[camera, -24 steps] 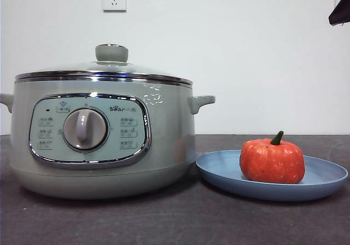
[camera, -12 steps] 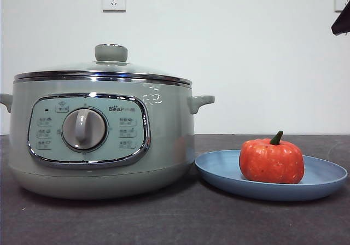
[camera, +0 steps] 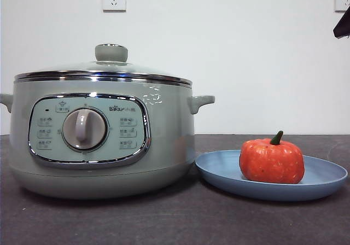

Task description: Take the pumpkin out from the steamer,put the pumpkin in the blue plate,close the lid

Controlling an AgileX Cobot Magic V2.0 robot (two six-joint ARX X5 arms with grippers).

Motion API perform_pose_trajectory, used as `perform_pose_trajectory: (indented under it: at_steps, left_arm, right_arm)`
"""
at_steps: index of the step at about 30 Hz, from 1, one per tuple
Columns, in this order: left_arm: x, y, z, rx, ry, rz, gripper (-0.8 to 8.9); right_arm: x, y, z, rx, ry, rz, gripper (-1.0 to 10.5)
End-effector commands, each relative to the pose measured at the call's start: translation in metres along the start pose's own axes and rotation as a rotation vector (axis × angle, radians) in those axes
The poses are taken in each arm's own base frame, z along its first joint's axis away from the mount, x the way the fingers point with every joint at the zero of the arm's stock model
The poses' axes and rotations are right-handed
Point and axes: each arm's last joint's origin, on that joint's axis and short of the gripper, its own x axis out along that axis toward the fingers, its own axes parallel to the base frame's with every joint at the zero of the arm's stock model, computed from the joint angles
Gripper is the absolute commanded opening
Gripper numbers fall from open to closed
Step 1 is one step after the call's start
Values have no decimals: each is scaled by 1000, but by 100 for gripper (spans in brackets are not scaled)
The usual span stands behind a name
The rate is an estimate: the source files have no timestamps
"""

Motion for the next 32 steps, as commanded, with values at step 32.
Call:
perform_pose_trajectory:
  at_steps: [32]
  left_arm:
    - [-1,0,-5,-20,37,1,-3]
  right_arm:
    - [-3,-1,-7,-12,49,-6,1]
